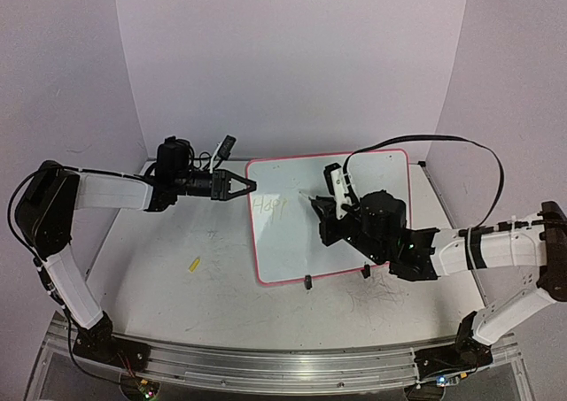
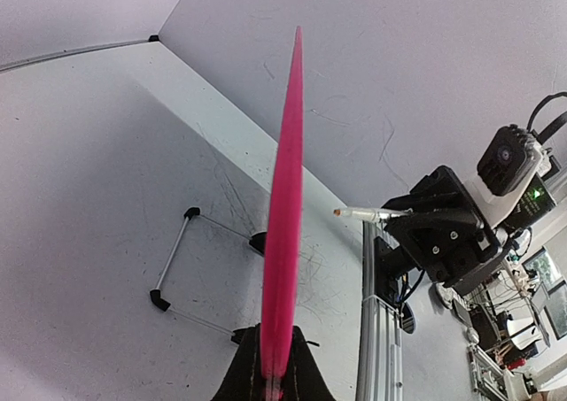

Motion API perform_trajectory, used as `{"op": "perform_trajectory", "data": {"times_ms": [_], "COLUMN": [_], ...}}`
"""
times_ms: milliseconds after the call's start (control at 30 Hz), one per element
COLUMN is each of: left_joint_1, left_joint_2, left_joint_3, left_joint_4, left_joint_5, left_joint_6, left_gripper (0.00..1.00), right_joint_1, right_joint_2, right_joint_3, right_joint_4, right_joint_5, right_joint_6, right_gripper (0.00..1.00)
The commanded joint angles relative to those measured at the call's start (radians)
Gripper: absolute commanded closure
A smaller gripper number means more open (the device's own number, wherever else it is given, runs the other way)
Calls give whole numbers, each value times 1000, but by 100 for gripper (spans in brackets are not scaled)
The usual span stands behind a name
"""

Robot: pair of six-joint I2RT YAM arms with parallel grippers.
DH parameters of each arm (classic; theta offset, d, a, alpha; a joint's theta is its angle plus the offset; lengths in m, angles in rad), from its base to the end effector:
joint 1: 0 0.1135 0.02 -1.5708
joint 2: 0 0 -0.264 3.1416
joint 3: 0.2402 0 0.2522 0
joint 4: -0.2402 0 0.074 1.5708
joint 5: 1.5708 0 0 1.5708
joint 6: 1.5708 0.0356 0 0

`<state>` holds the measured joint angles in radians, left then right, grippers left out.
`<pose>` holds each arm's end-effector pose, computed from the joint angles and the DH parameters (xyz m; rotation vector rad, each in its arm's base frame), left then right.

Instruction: Write a sentence on the whiteboard

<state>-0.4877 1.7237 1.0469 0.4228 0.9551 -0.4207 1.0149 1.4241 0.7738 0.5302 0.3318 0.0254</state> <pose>0.3223 -0.2039 0.2440 0.7971 1.8127 -1.4789 0.1785 0.2653 0.2612 -0.5819 1.6071 0.4993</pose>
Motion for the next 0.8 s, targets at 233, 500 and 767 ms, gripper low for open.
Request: {"op": "perform_trajectory", "data": {"times_ms": [233,500,767], "left_joint_1": [-18,-17,-17], "left_joint_2": [-43,-61,-86], "left_joint_3": [-32,-35,-14], "left_joint_4": [2,-2,-73], "left_joint_5": [-18,-22,-69], "left_joint_6": [26,31,-7], "left_gripper": [100,100,100], "right_joint_1": [37,44,45], "right_joint_2": [58,52,41], "right_joint_3": [59,43,36], "right_joint_4": [14,30,39], "right_joint_5": [-48,-56,-35], "right_joint_6": [-17,-17,-17], "right_gripper": [100,100,100]}}
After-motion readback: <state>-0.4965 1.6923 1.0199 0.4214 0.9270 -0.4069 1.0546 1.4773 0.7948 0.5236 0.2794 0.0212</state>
